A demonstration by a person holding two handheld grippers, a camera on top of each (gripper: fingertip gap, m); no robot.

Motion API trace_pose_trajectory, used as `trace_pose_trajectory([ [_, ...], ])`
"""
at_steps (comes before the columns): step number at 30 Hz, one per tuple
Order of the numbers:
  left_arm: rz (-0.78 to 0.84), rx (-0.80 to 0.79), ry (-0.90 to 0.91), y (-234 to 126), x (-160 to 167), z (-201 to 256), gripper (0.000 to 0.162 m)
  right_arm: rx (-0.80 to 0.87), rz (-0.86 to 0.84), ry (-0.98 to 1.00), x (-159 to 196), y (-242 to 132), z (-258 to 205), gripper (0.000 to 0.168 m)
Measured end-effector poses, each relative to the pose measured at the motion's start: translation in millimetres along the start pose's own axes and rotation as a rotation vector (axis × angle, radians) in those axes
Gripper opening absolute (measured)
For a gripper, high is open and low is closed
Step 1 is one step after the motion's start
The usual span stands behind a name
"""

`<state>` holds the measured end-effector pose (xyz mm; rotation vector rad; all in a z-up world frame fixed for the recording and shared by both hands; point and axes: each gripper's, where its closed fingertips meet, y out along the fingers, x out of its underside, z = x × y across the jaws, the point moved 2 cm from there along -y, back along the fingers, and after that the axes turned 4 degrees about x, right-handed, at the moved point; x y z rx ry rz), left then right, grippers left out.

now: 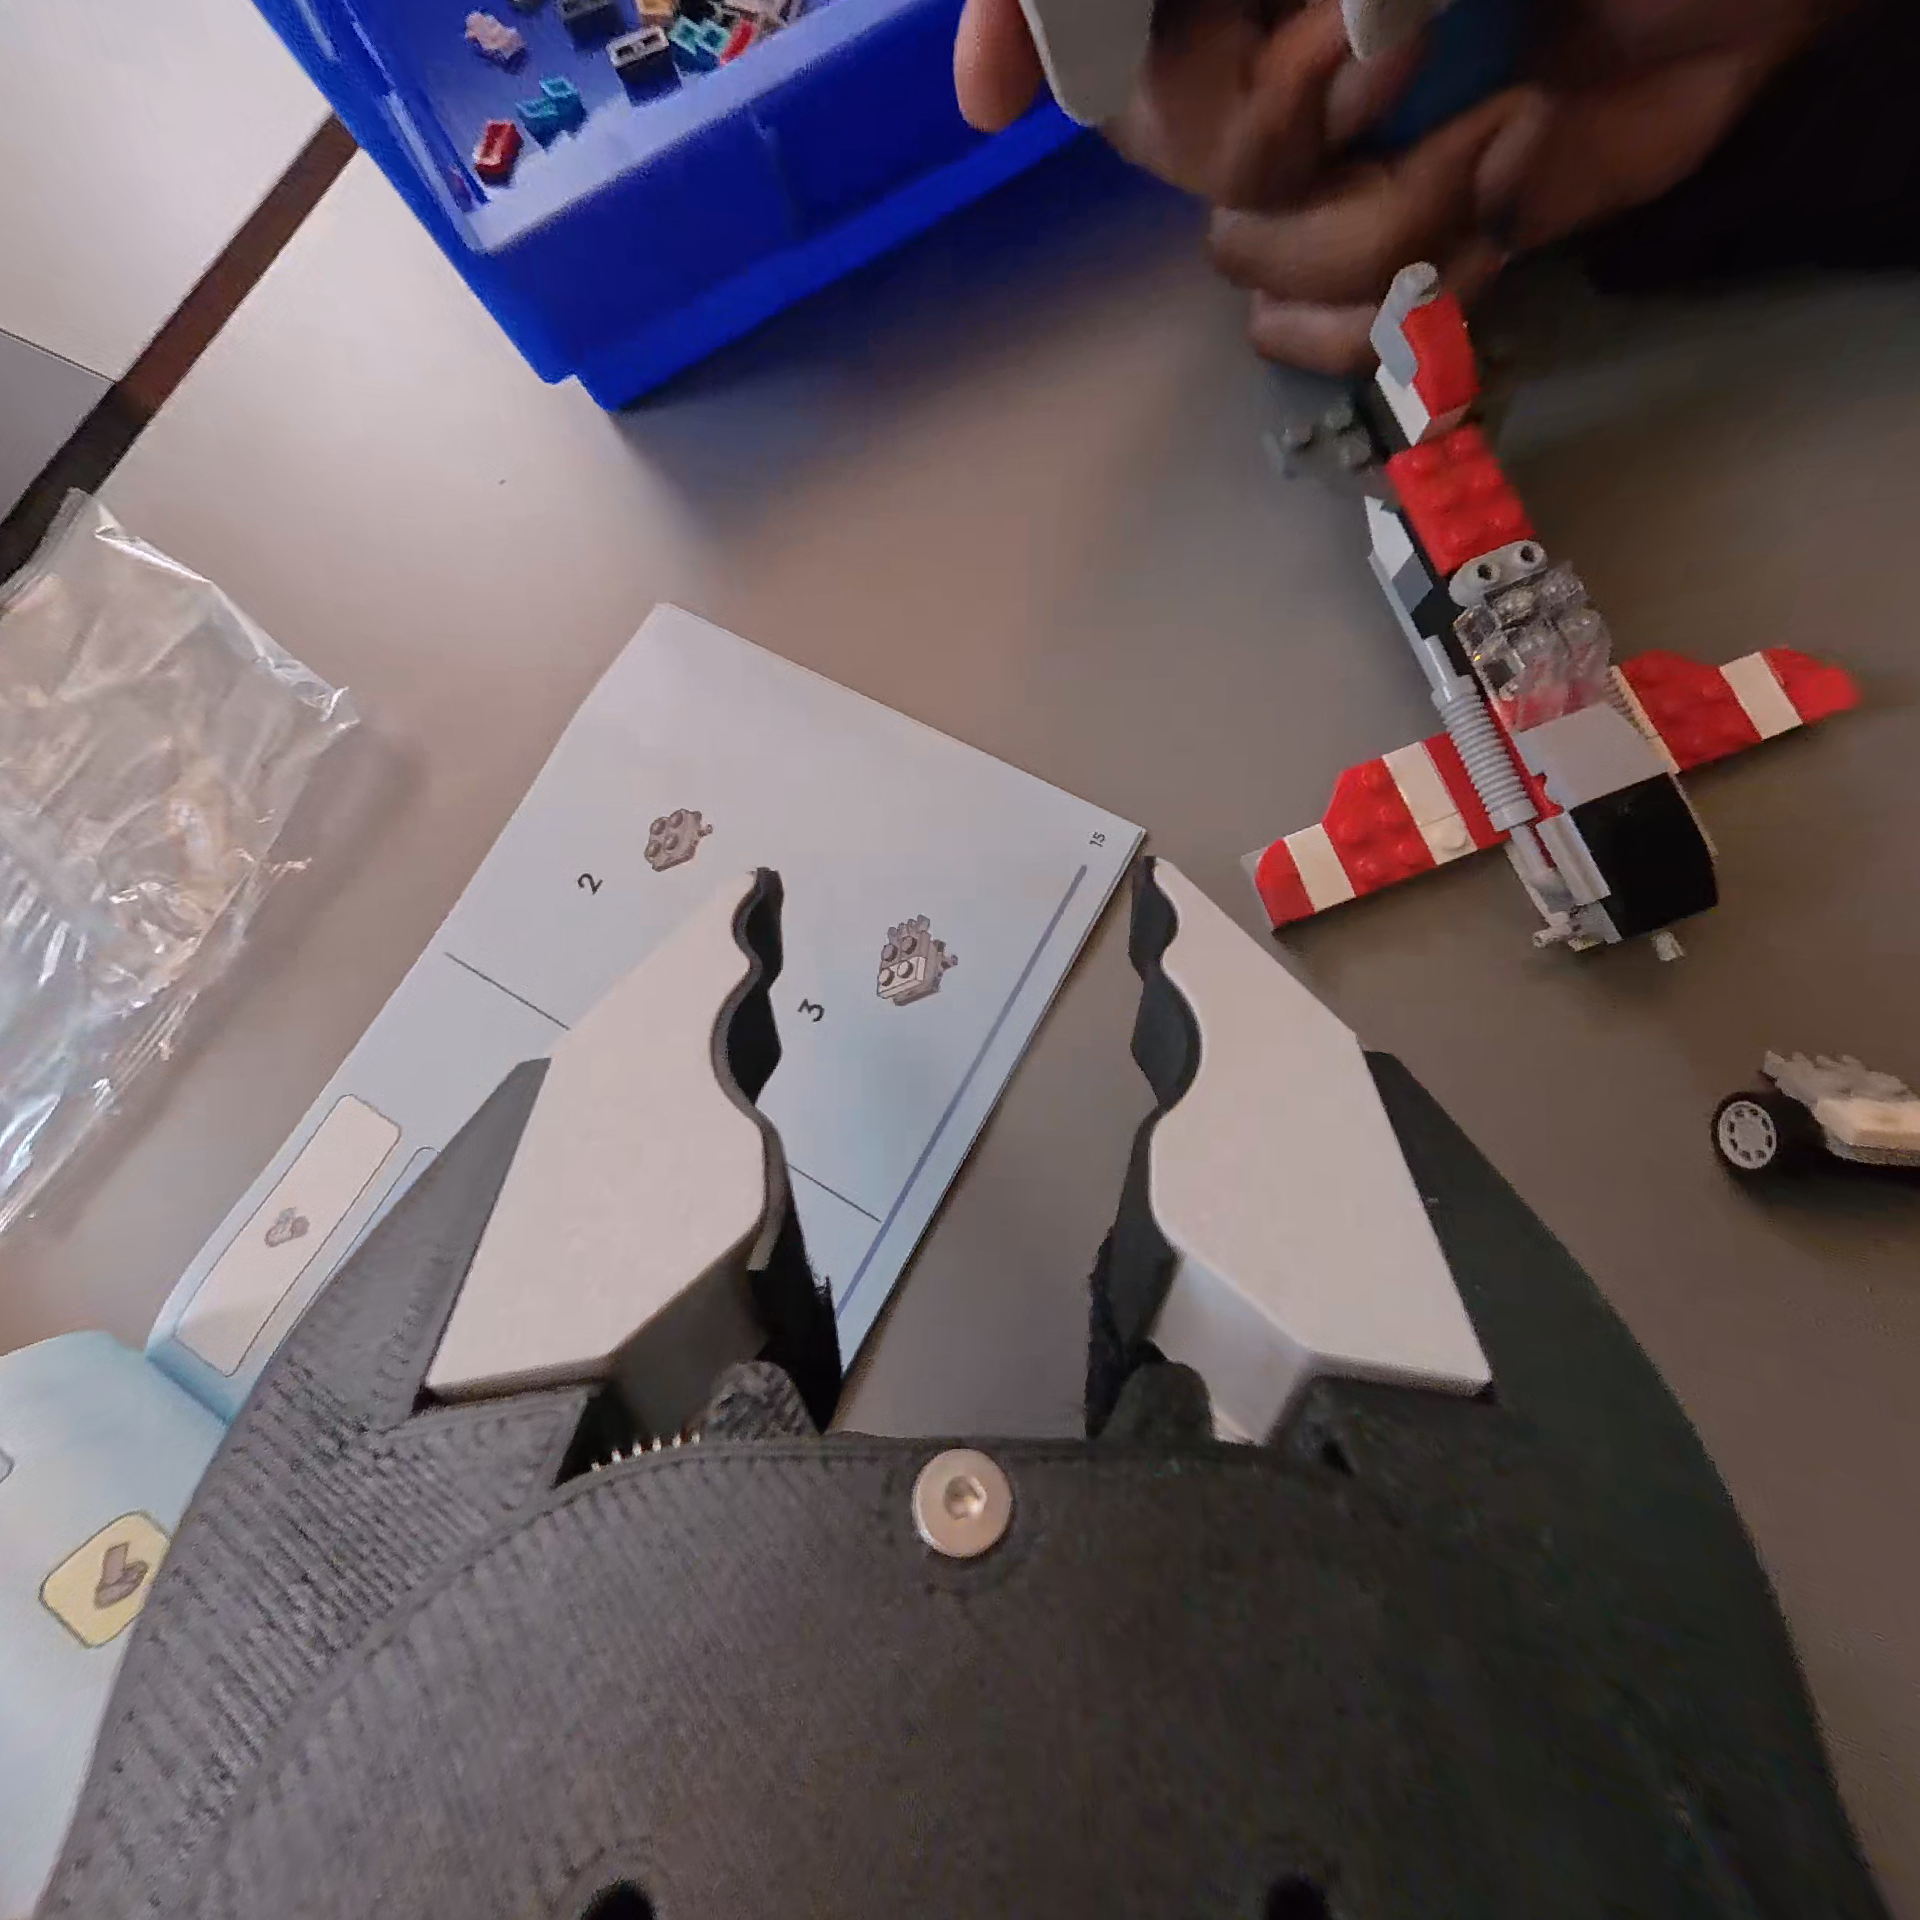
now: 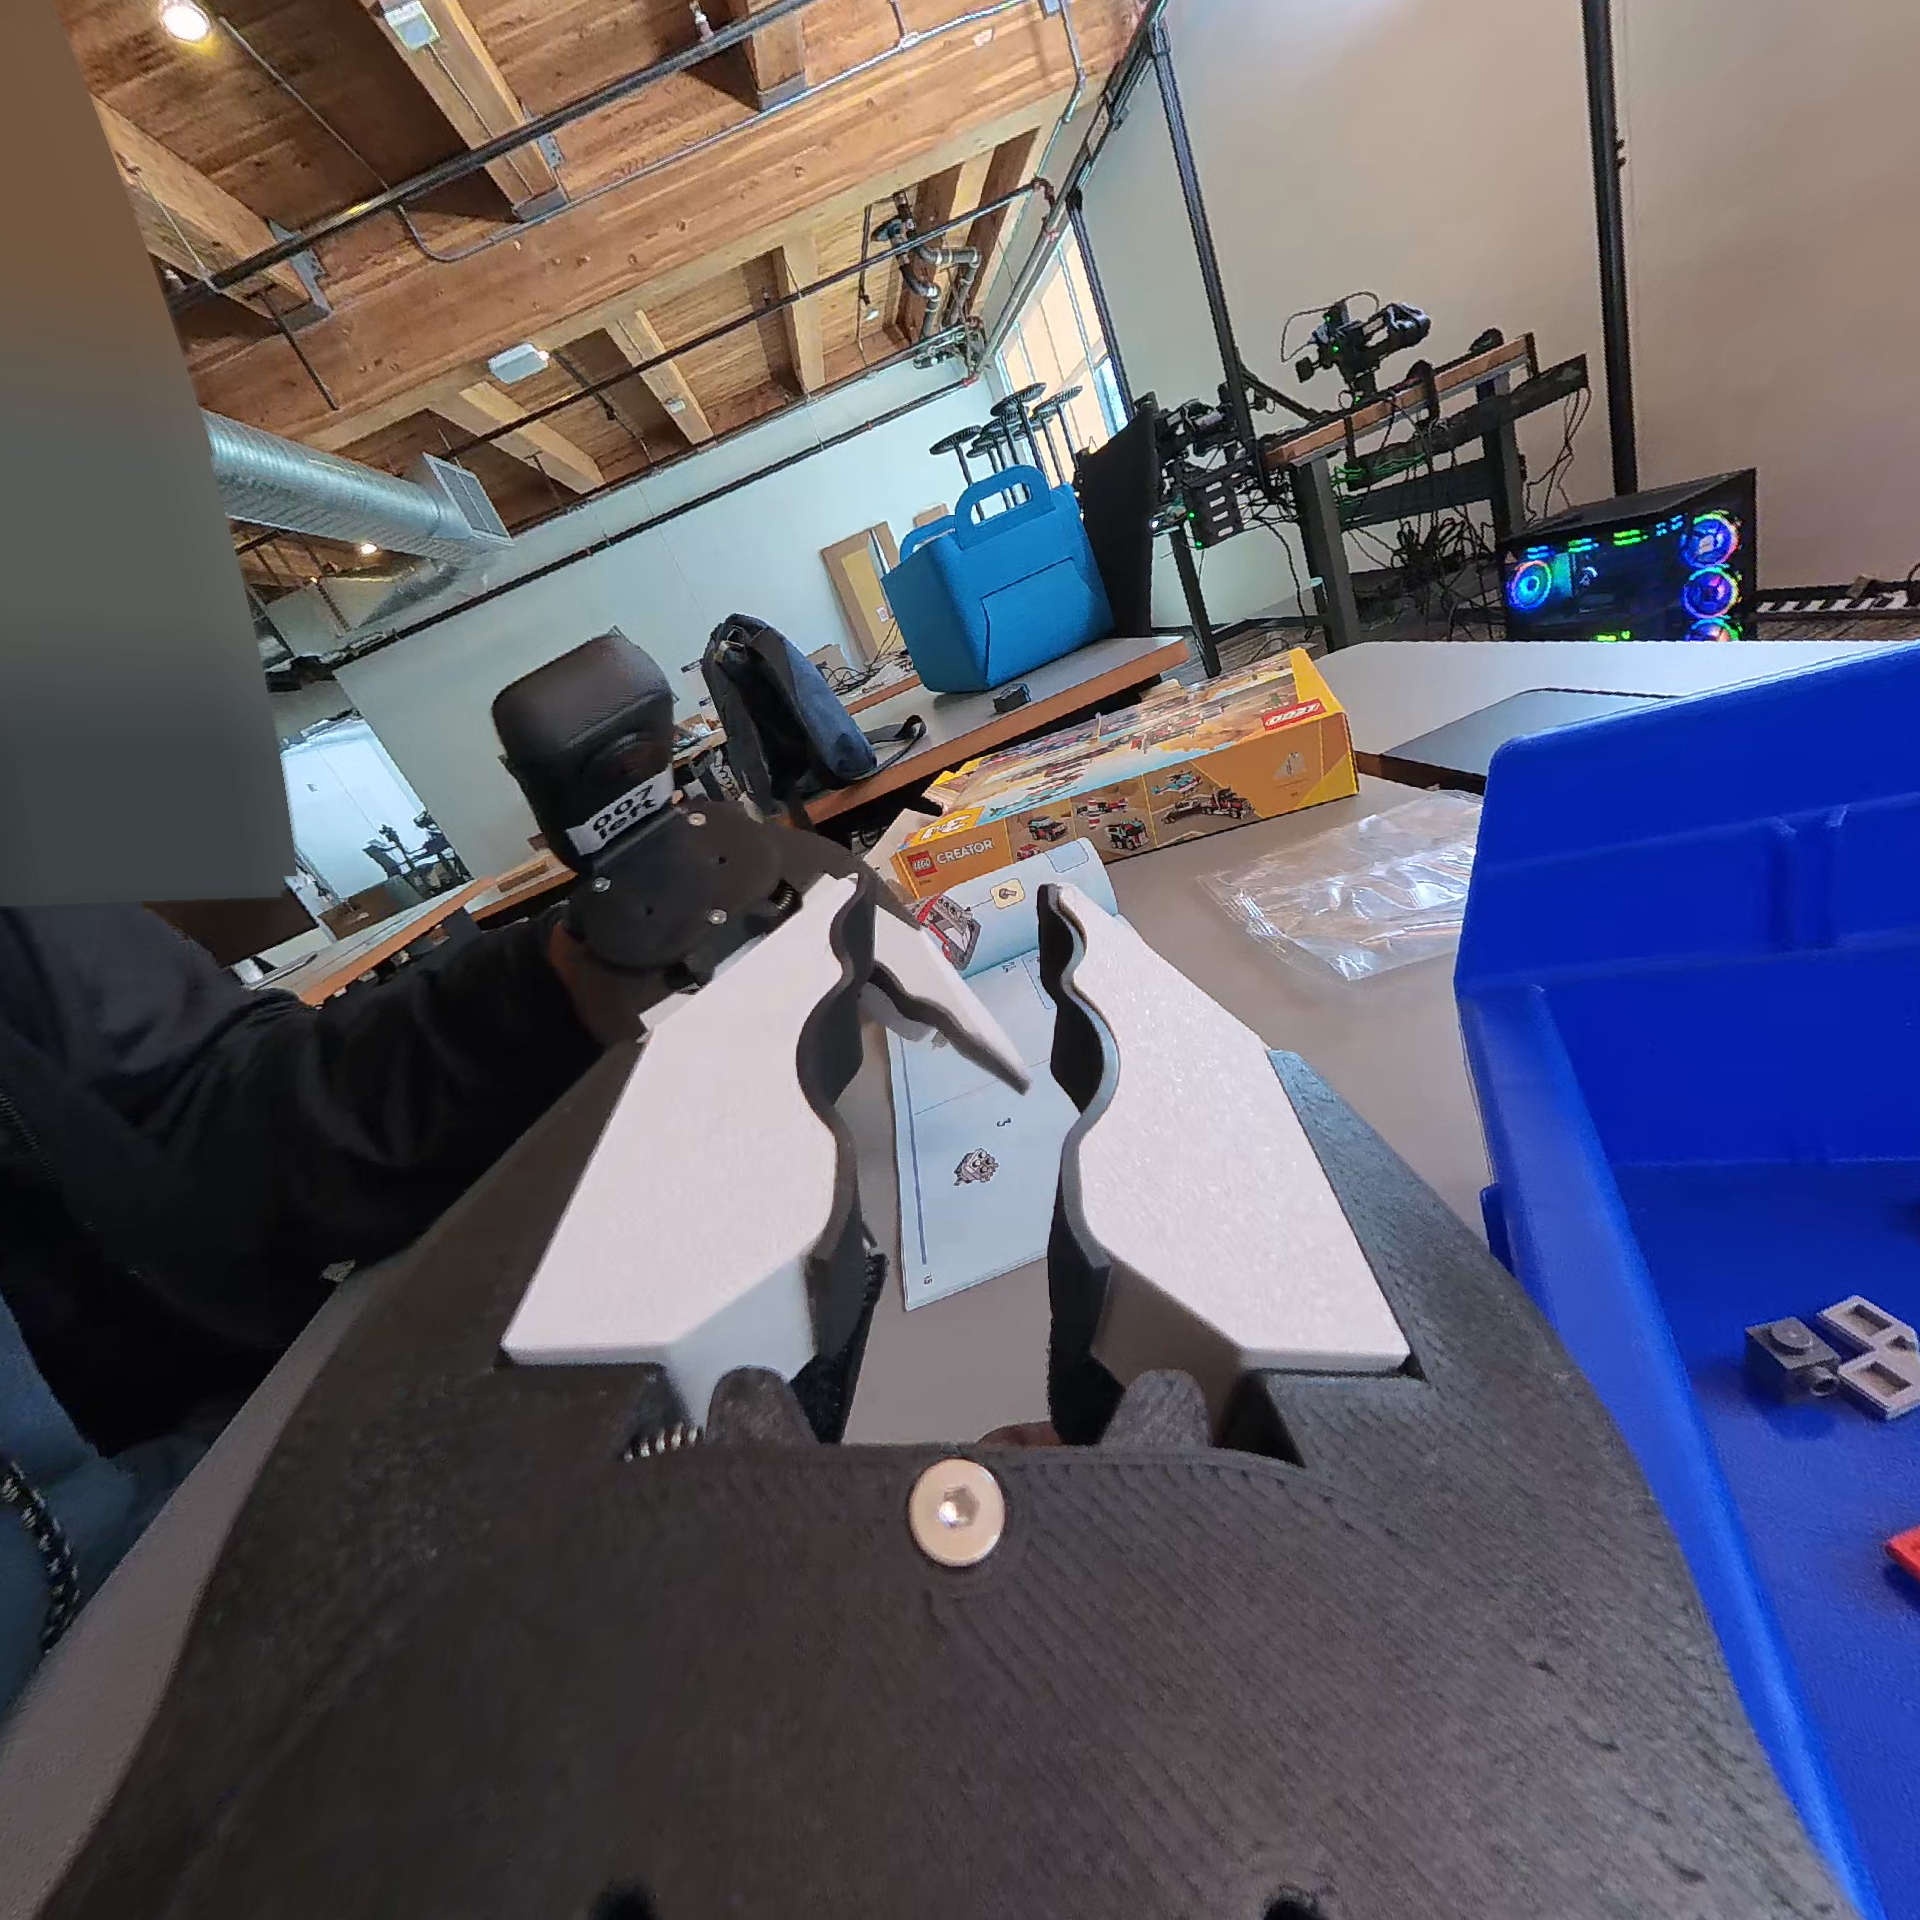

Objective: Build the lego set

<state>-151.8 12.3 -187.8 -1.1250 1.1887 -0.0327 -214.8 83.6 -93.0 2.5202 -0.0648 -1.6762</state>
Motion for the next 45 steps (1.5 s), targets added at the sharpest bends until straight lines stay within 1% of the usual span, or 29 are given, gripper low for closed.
trace_pose_trajectory([
  [3, -0.053, 0.026, -0.009, 5.1, 9.7, 2.4, 0.068, 0.001, -0.002, 0.002, 0.3, 0.3, 0.1, 0.032],
  [6, -0.066, 0.059, -0.029, 5.1, 15.2, 6.0, 0.068, -0.004, -0.008, 0.007, 1.1, 0.7, 0.1, 0.032],
  [12, -0.072, 0.077, -0.011, 2.3, 17.8, 8.6, 0.060, -0.007, -0.015, 0.013, 2.0, 1.2, 0.5, 0.032],
  [27, -0.076, 0.078, 0.028, -1.7, 20.6, 9.1, 0.051, -0.005, -0.016, 0.015, 2.1, 1.1, 0.6, 0.032],
  [31, -0.072, 0.079, 0.022, -1.7, 20.8, 8.3, 0.047, -0.005, -0.016, 0.016, 2.1, 0.9, 0.6, 0.033],
  [37, -0.069, 0.087, 0.015, -1.6, 20.8, 8.6, 0.047, -0.005, -0.016, 0.016, 2.2, 0.9, 0.7, 0.033],
  [42, -0.060, 0.085, -0.005, -2.1, 20.8, 6.2, 0.041, -0.005, -0.017, 0.016, 2.3, 0.9, 0.6, 0.033],
  [45, -0.054, 0.093, -0.019, -2.6, 20.6, 6.5, 0.042, -0.005, -0.017, 0.017, 2.4, 0.9, 0.7, 0.033],
])
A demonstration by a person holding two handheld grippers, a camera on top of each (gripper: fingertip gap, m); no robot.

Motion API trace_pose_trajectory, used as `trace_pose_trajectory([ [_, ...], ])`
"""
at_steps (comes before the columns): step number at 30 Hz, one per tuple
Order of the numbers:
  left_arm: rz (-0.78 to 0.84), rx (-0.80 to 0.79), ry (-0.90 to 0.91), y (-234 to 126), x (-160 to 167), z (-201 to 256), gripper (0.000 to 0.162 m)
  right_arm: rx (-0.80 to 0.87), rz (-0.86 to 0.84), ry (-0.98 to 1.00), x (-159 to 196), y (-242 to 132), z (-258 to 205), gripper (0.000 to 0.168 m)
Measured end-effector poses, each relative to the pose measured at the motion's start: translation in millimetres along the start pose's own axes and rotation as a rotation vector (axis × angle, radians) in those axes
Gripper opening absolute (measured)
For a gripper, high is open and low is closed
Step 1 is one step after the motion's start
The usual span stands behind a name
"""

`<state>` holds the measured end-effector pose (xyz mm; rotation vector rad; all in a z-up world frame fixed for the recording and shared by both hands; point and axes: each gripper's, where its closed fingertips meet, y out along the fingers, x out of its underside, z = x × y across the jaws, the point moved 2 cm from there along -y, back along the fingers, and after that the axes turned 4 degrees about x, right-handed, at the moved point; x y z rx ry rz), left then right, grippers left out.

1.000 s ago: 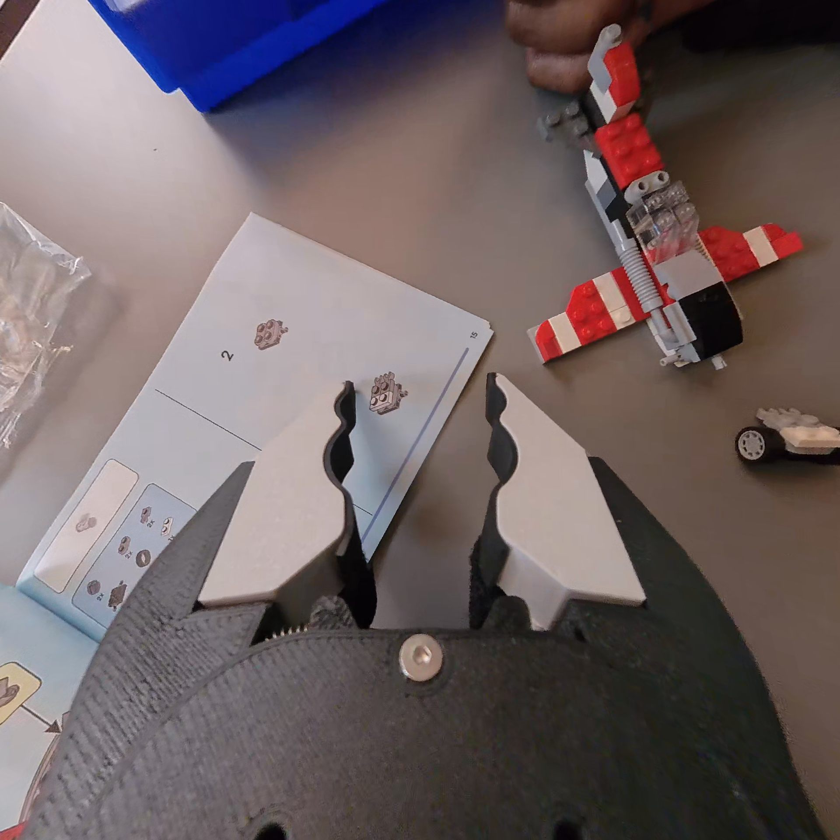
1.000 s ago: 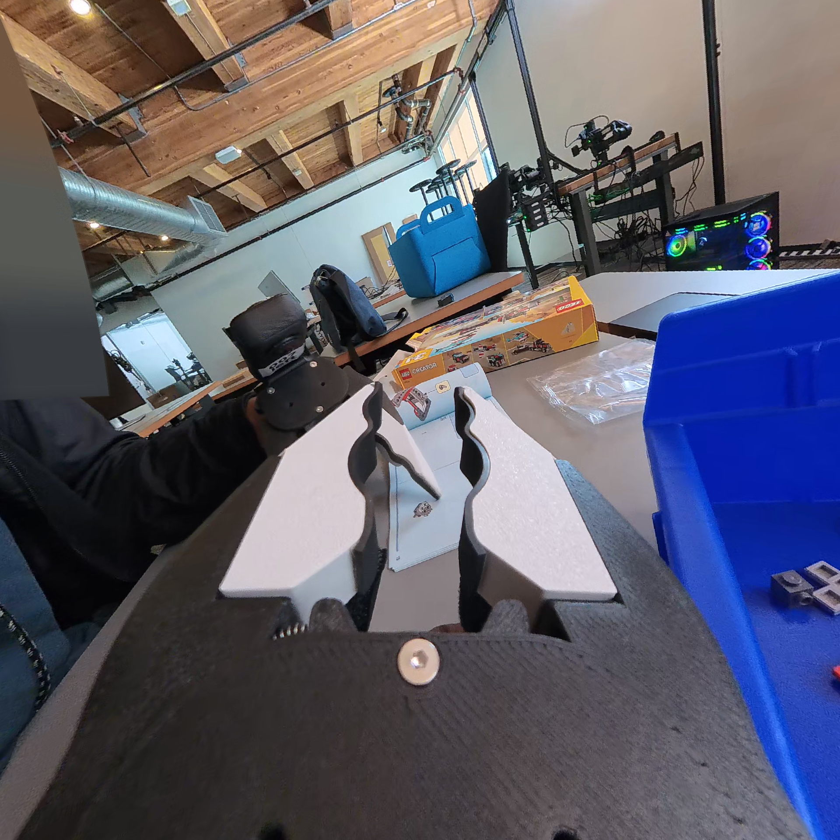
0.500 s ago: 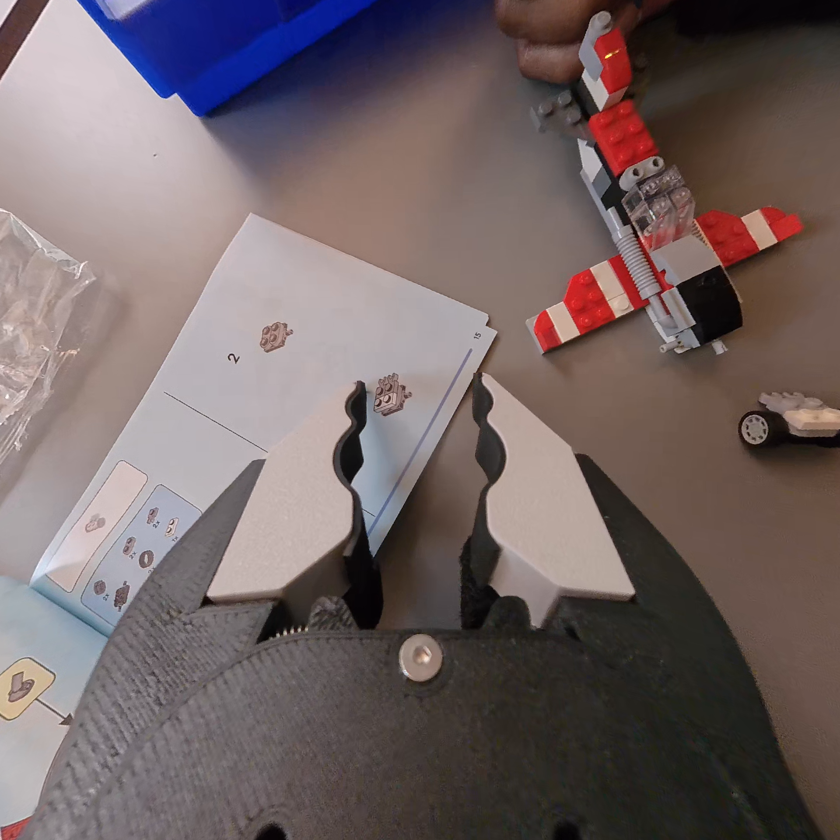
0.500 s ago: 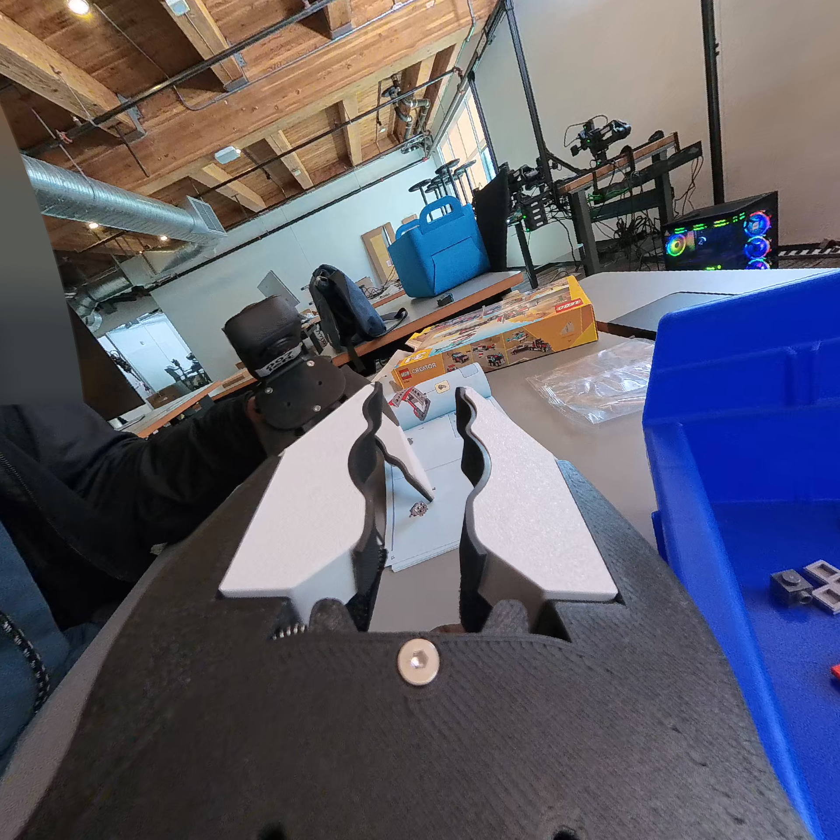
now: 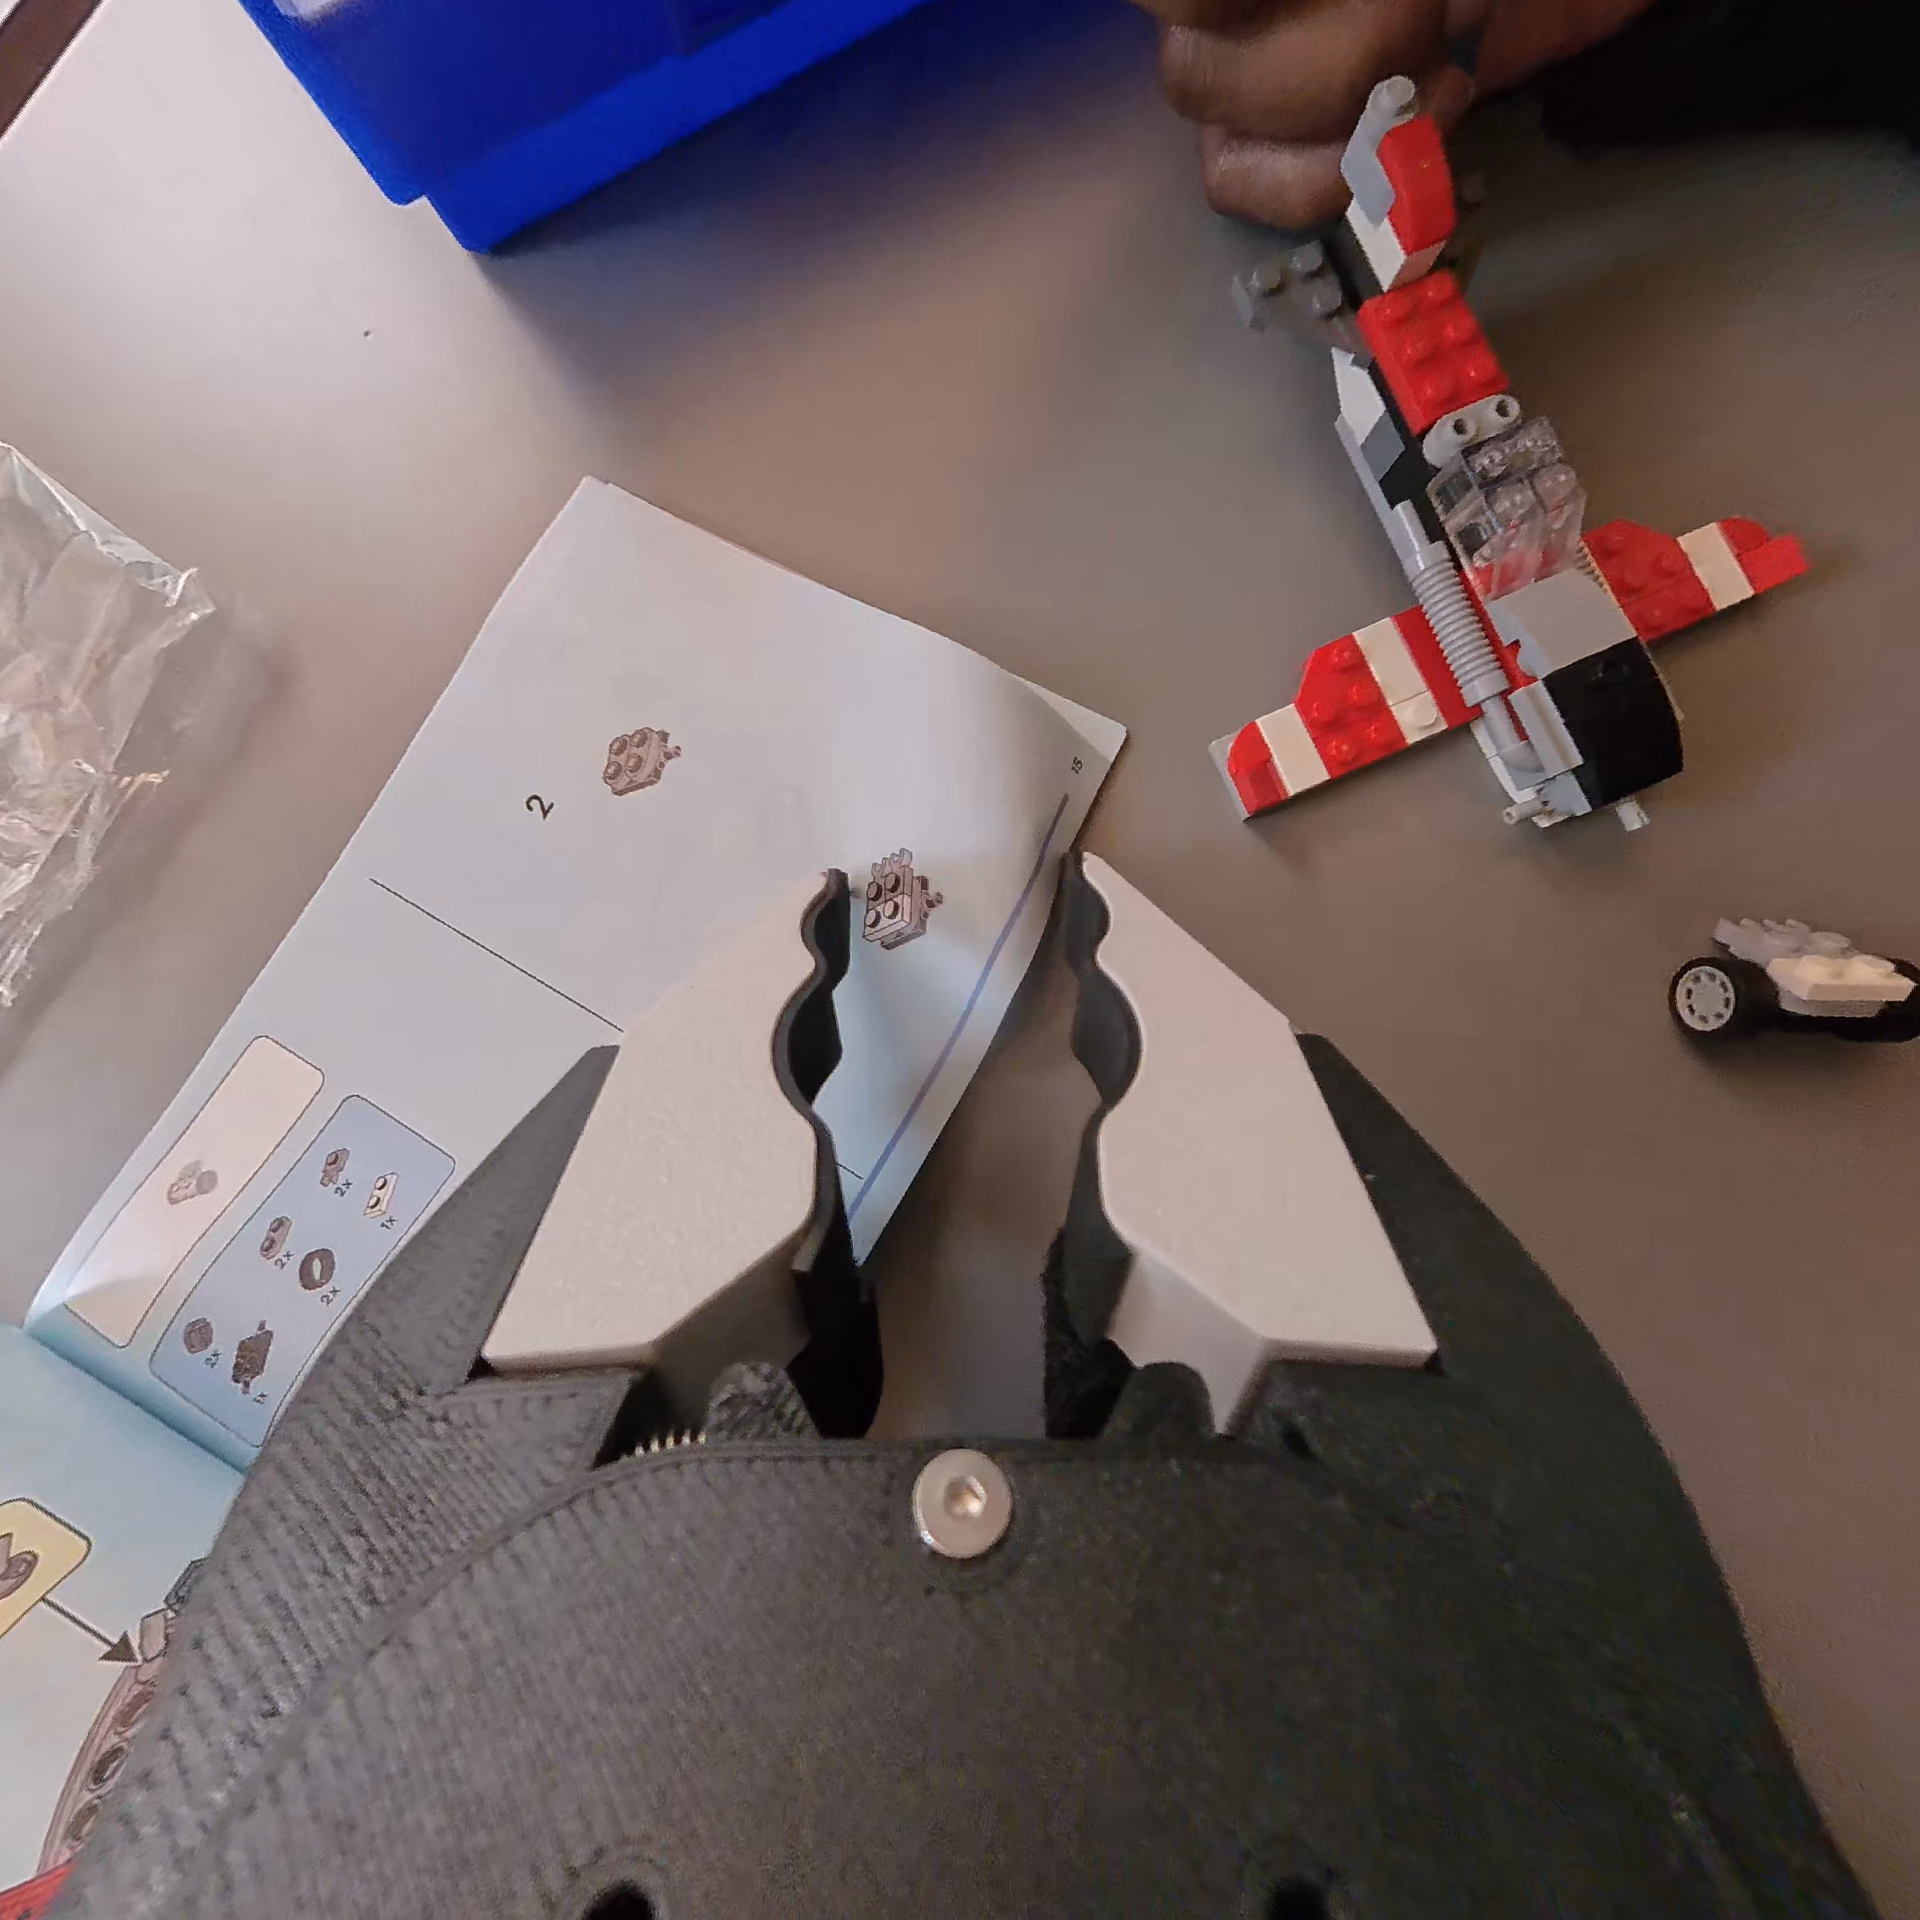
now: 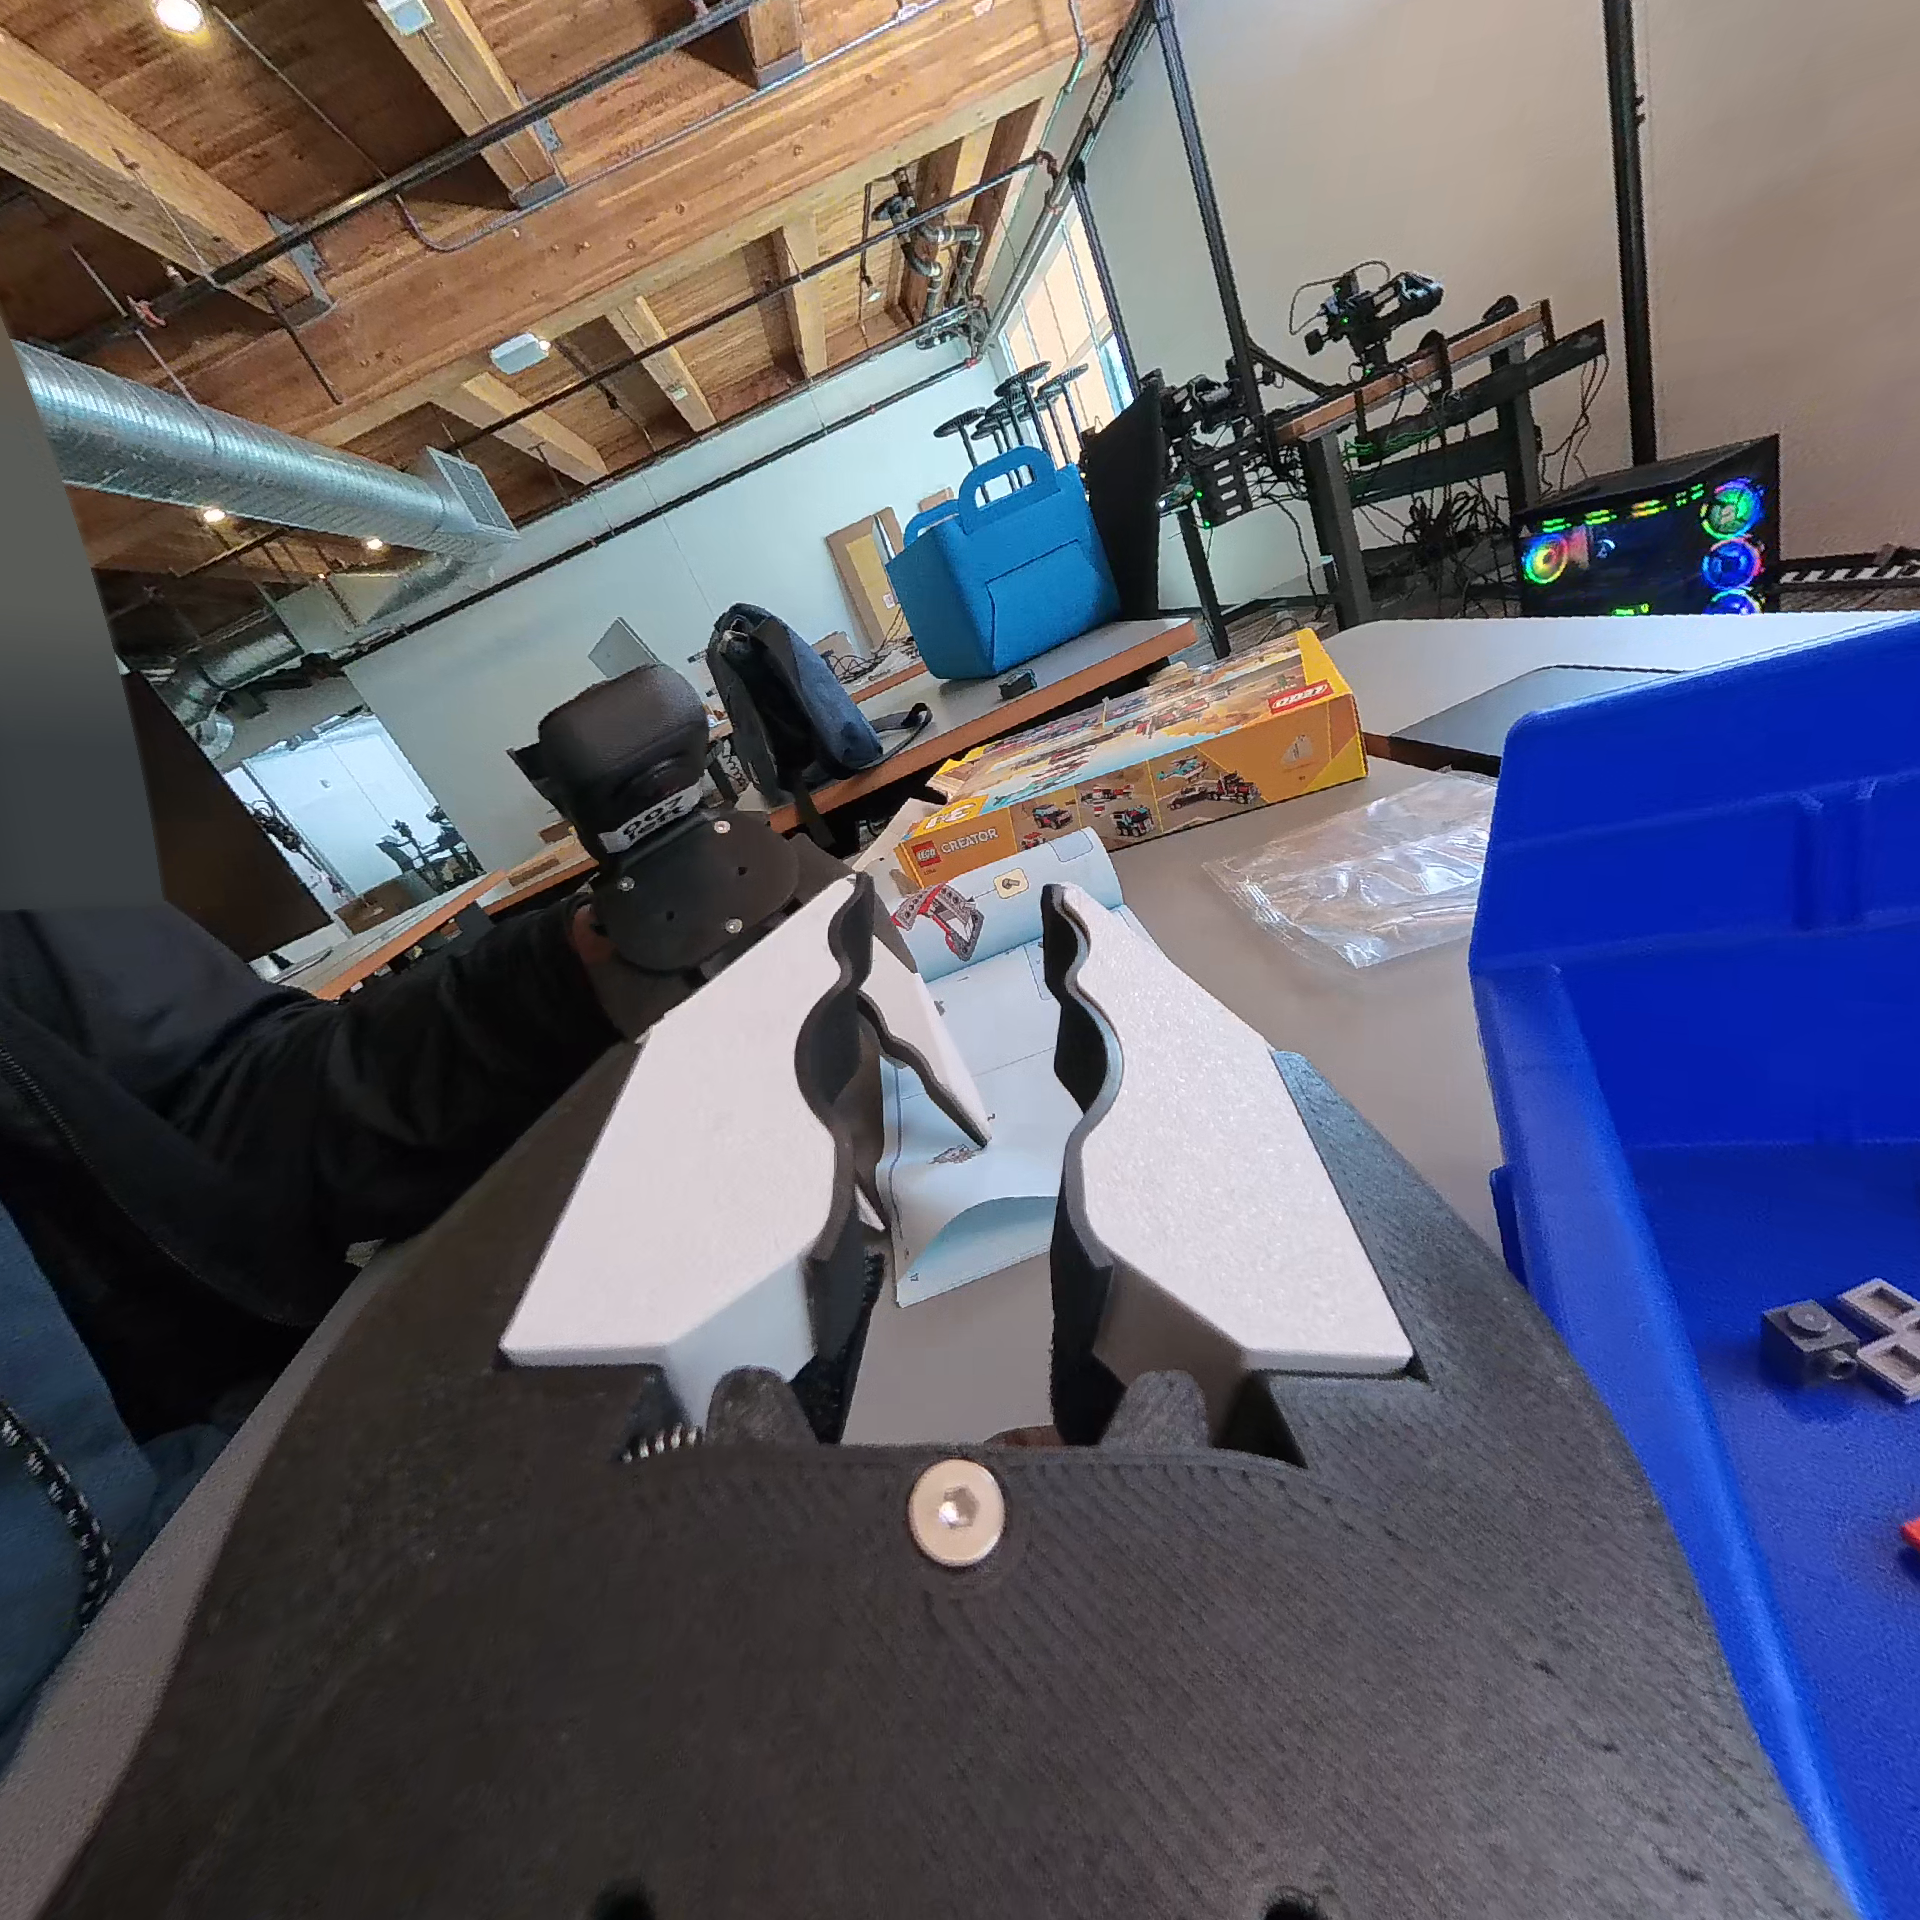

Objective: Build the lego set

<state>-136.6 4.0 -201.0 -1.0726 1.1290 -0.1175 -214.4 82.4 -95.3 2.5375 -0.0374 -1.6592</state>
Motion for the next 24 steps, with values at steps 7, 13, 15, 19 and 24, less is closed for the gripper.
trace_pose_trajectory([
  [7, 0.021, 0.014, -0.023, -2.4, -2.5, 0.0, 0.040, 0.002, -0.002, 0.002, 0.2, 0.2, 0.4, 0.033],
  [13, 0.021, 0.004, -0.036, -3.7, -0.4, -3.7, 0.038, 0.002, -0.003, 0.002, 0.4, 0.3, 0.3, 0.033],
  [15, 0.034, 0.005, -0.033, -3.8, -2.6, -3.3, 0.040, 0.002, -0.004, 0.003, 0.4, 0.3, 0.4, 0.033],
  [19, 0.048, 0.013, -0.019, -0.5, -5.2, -0.5, 0.057, 0.001, -0.005, 0.003, 0.6, 0.4, 0.2, 0.033],
  [24, 0.023, -0.003, -0.011, 3.3, -0.6, -3.4, 0.062, 0.000, -0.005, 0.002, 0.6, 0.4, -0.1, 0.033],
])
